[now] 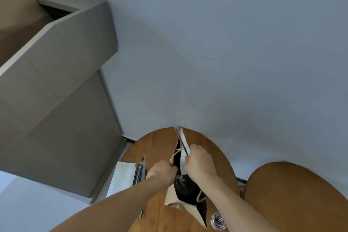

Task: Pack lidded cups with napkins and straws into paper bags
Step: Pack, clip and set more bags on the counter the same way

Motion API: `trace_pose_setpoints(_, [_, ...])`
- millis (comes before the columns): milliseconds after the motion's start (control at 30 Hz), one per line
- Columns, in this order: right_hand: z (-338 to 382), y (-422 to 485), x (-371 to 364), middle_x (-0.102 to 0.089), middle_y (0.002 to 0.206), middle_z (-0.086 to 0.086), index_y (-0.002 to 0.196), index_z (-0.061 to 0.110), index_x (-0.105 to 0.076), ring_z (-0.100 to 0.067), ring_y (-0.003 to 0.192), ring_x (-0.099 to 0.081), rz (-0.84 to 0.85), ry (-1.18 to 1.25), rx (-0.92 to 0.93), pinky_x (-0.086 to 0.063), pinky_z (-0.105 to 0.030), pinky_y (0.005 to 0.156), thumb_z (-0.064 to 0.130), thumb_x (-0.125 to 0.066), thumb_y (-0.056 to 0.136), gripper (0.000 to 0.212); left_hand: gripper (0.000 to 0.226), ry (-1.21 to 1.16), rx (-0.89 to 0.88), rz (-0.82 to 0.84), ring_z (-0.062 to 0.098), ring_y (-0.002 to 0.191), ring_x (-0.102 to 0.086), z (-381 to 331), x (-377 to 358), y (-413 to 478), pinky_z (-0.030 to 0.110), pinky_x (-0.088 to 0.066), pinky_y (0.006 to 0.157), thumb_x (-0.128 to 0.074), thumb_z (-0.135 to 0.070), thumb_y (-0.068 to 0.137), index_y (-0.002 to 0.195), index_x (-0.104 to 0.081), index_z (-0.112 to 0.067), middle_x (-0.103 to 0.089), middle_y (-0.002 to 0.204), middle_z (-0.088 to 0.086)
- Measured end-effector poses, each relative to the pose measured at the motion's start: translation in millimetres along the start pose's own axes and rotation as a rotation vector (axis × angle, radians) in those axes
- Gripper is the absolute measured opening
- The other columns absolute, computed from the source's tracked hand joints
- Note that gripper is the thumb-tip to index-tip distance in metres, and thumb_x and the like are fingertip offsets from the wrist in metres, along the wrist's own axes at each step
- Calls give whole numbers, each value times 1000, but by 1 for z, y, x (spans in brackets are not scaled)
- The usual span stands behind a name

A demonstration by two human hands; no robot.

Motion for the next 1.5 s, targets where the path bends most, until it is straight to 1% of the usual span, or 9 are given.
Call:
trace_pose_setpoints(200, [3,0,-17,-53,86,8,98,18,-54,-11,72,-52,23,233,-199,-32,-16,49,17,-54,97,1,33,-23,-42,99,27,87,-72,-3,-16,-3,41,-59,82,-47,-35,97,95,-68,-9,-72,92,11])
trace_pose_setpoints(433, [-42,-24,-86,-63,94,8,100,26,-60,-13,88,-60,273,200,-281,-52,-27,85,18,-52,98,11,33,-77,8,0,20,74,-72,26,17,8,34,-60,72,-48,-41,97,83,-64,-17,-67,77,3])
trace_pose_setpoints(533, [-49,-20,-110,-65,96,10,108,33,-60,-10,87,-60,390,195,-277,-50,-24,78,20,-50,98,19,31,-98,19,-6,18,70,-71,33,17,10,29,-59,66,-48,-42,97,80,-62,-20,-66,75,2])
trace_pose_setpoints(633, [-54,-2,-124,-67,85,8,92,29,-64,-10,78,-61,434,223,-337,-46,-22,65,19,-51,96,17,34,-71,13,28,17,66,-68,33,10,8,28,-57,62,-46,-44,97,78,-62,-20,-66,74,1])
trace_pose_setpoints(833, [-80,20,-136,-61,79,5,84,25,-58,-11,71,-57,407,27,-413,-39,-23,53,22,-51,97,15,36,-78,1,22,17,63,-61,35,11,8,30,-54,63,-45,-40,99,86,-65,-14,-62,74,3])
trace_pose_setpoints(1000, [-66,20,-131,-48,71,11,81,25,-48,-11,68,-49,343,-146,-253,-44,-27,66,26,-60,93,17,31,-73,-3,29,15,64,-61,36,10,7,28,-55,64,-48,-39,98,85,-63,-16,-61,73,2])
trace_pose_setpoints(1233, [-24,9,-82,-50,70,10,86,26,-52,-12,67,-55,350,-241,-40,-42,-24,56,31,-61,90,11,22,-40,-66,23,11,60,-59,23,13,7,23,-51,56,-49,-39,97,83,-57,-24,-61,72,-2])
trace_pose_setpoints(1400, [-1,5,-4,-62,98,8,115,28,-60,-17,87,-58,88,-294,171,-38,-27,59,51,-55,88,36,15,-6,-159,49,16,74,-64,13,8,4,30,-56,71,-47,-38,98,100,-55,-25,-63,82,-1])
trace_pose_setpoints(1500, [-31,4,21,-60,121,5,129,24,-55,-18,105,-59,45,-68,-9,-42,-28,71,52,-51,94,45,17,-80,-186,146,17,77,-62,6,-3,-3,31,-53,72,-48,-35,98,108,-56,-24,-64,88,4])
Point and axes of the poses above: each hand's wrist, its own y-axis towards the middle knuckle, its own x-axis out of the back of the hand, z = x × y, the point moved 7 cm from there along y, towards the middle knuckle
